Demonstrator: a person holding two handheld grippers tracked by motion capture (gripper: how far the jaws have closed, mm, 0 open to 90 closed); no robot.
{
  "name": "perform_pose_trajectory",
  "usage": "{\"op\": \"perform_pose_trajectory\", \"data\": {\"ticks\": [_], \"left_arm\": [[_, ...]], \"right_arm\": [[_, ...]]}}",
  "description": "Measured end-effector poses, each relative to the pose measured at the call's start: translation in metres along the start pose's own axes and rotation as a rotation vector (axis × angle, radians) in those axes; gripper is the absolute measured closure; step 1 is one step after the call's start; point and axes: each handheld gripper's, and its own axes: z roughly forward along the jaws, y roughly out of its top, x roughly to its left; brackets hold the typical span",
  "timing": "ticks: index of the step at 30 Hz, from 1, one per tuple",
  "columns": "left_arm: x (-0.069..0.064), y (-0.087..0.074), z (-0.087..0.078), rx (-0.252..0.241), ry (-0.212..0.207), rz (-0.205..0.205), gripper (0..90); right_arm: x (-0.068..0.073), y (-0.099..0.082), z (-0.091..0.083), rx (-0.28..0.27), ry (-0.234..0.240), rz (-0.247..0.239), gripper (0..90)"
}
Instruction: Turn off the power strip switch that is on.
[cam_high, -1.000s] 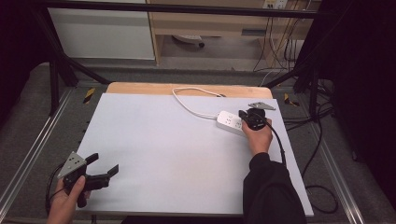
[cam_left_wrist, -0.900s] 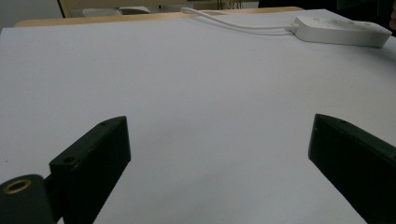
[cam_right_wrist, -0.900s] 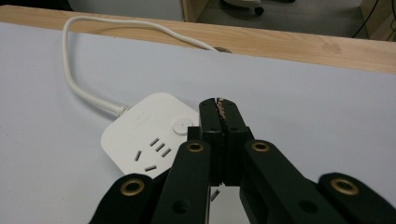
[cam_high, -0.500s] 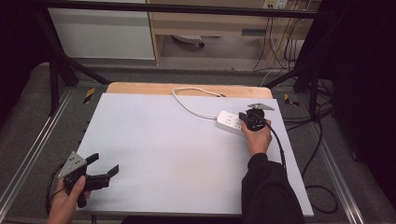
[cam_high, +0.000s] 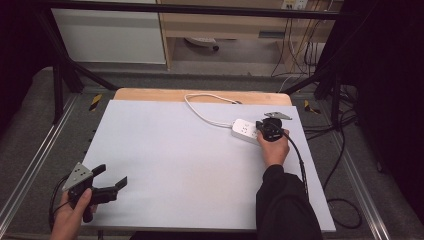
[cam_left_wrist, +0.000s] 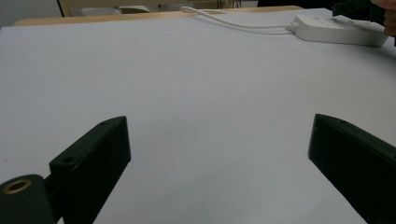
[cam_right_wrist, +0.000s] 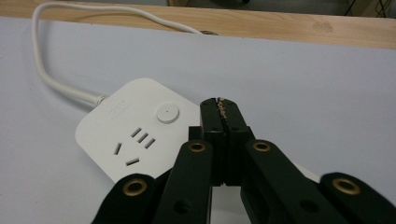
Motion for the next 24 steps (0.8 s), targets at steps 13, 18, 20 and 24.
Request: {"op": "perform_pose_trajectory", "data": {"ticks": [13,18,20,24], "left_arm": [[0.0001,-0.0001,0.0005,0.002,0.002,0.002,5.4],[-0.0003,-0.0001,0.0006,0.006,-0.001,0.001,5.4],[-0.0003,-0.0001,0.0006,0.006,-0.001,0.001,5.4],[0.0,-0.0001,0.0006,0.006,-0.001,0.001,5.4]], "right_arm": [[-0.0034,-0.0066,-0.0014,-0.014,-0.023,0.009,90.0],[-0.0027,-0.006,-0.0007,-0.013,-0.021,0.004,90.0],[-0.0023,-0.0072,-0.0002,-0.016,-0.022,0.005,90.0],[-0.0007,-0.0072,0.0004,-0.016,-0.023,-0.002,90.0]]}}
